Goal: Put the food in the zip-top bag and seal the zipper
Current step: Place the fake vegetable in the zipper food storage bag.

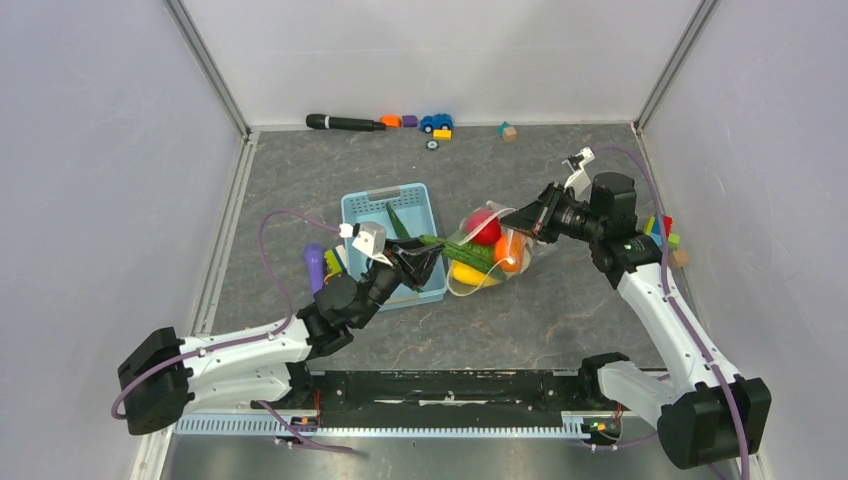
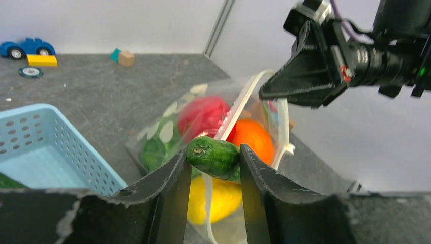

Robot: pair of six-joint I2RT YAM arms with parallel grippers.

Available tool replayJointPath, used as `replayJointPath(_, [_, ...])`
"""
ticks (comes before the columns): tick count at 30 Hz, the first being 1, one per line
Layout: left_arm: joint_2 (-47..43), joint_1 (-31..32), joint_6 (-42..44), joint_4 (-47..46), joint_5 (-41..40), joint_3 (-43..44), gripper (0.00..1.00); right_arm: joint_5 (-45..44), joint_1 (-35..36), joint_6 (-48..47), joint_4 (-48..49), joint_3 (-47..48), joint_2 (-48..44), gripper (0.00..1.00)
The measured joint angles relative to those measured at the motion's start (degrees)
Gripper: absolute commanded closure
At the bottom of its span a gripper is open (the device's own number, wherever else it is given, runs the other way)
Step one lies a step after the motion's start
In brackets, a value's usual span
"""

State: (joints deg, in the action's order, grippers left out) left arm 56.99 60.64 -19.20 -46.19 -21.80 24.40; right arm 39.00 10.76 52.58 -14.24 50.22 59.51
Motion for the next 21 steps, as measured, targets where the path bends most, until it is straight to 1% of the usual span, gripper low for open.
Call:
replayJointPath(5, [-3.96,0.22,-0.48,9.60,2.14,0.00,0.52,0.02,0.00,-0.33,0.02,0.00,0.00,0.98])
replayJointPath(6, [-4.92,0.22,-0.55,11.34,2.60,0.00,0.53,0.02,0.00,-0.35,0.02,0.00,0.00,0.98])
replayJointPath(7, [-5.73,0.24,-0.74,12.76,3.06,0.00,0.57,0.02,0.00,-0.37,0.00,0.00,0.00,0.98])
replayJointPath(10, [-6.58,0.42,-1.53,14.84,4.44,0.00,0.77,0.02,0.00,-0.37,-0.04,0.00,0.00,0.98])
replayJointPath(14, [-5.42,2.03,-2.36,14.78,5.27,0.17,0.98,0.00,0.00,-0.28,0.00,0.00,0.00,0.98])
replayJointPath(18, [-1.73,4.07,-2.34,13.49,4.02,0.74,0.98,0.00,0.00,0.13,-0.02,0.00,-0.22,0.97])
replayJointPath(21, [0.59,5.44,-2.36,10.73,2.97,0.83,0.98,0.00,0.00,0.52,-0.07,0.00,-0.33,0.94])
